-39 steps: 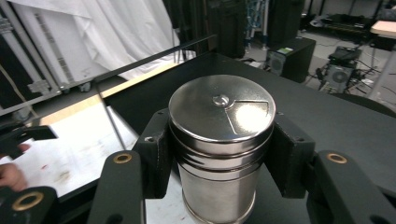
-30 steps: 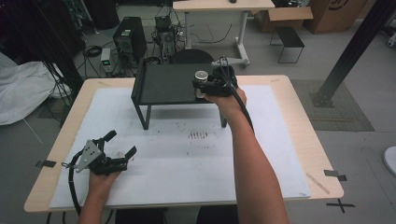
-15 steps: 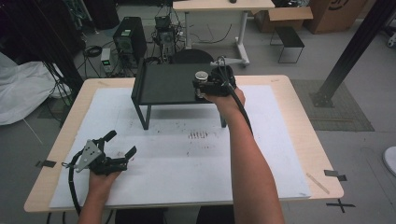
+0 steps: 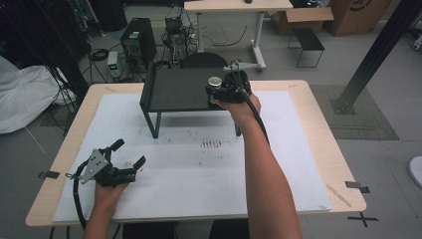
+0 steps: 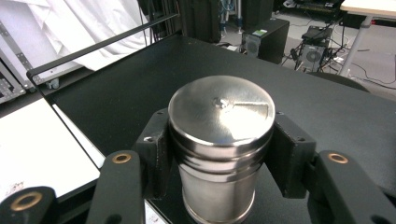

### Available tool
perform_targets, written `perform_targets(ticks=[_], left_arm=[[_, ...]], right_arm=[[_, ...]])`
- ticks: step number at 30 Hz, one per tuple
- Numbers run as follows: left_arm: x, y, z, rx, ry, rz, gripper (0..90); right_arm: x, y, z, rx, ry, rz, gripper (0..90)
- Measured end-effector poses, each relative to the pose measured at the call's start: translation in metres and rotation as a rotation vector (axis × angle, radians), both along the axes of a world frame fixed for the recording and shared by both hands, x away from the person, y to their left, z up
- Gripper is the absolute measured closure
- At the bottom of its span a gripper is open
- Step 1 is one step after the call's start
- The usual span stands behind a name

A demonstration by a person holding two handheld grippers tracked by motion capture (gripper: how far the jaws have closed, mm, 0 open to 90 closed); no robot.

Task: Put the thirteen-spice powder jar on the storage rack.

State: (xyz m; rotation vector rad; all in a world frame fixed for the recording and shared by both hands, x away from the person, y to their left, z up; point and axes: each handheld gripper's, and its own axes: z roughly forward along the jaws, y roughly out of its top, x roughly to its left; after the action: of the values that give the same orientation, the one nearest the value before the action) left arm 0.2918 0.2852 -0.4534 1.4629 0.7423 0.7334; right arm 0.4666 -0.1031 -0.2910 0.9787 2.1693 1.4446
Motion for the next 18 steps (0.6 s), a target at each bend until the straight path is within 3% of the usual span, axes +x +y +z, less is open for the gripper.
perform_targets(ticks=[18], left_arm=[[0.000, 0.000, 0.000, 0.006, 0.000, 0.000, 0.3]], right_arm=[[-0.010, -0.014, 0.006, 0.068, -0.007, -0.033, 35.2]])
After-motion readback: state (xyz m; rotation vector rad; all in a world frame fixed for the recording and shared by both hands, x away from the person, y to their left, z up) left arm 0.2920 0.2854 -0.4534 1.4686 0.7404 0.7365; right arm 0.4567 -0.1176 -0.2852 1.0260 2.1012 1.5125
